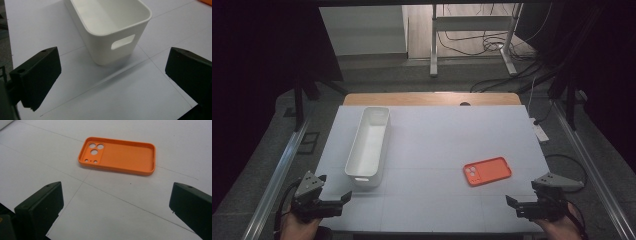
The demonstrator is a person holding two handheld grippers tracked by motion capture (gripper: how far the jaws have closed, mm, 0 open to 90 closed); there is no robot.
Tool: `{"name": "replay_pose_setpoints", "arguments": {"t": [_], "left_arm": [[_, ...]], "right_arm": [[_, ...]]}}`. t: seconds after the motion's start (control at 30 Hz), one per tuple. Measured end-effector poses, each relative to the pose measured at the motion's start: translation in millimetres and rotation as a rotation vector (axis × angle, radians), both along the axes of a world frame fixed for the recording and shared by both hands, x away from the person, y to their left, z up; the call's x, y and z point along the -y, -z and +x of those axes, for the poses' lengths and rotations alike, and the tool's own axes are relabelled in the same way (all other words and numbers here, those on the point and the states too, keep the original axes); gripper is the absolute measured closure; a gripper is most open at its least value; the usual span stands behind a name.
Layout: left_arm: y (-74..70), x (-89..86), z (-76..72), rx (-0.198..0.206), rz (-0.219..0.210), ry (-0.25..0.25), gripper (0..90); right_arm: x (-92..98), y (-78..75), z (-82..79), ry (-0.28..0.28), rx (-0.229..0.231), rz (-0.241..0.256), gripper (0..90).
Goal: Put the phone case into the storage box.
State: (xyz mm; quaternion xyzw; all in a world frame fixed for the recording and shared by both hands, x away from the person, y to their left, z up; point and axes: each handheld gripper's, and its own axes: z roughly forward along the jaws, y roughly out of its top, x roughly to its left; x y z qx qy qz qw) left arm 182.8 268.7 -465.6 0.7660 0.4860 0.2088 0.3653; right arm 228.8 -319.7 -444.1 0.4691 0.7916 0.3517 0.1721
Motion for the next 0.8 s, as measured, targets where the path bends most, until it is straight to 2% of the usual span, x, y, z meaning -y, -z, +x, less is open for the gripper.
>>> {"name": "replay_pose_setpoints", "arguments": {"t": [0.2,0.8], "left_arm": [[0.1,-1.1,0.6,-0.004,-0.015,0.005,1.1],[0.1,-3.3,-0.4,-0.002,-0.034,0.015,1.0]], "right_arm": [[-2.3,0.5,0.5,-0.005,-0.008,-0.022,0.0],[-2.7,0.6,1.7,-0.007,-0.016,-0.023,0.0]]}}
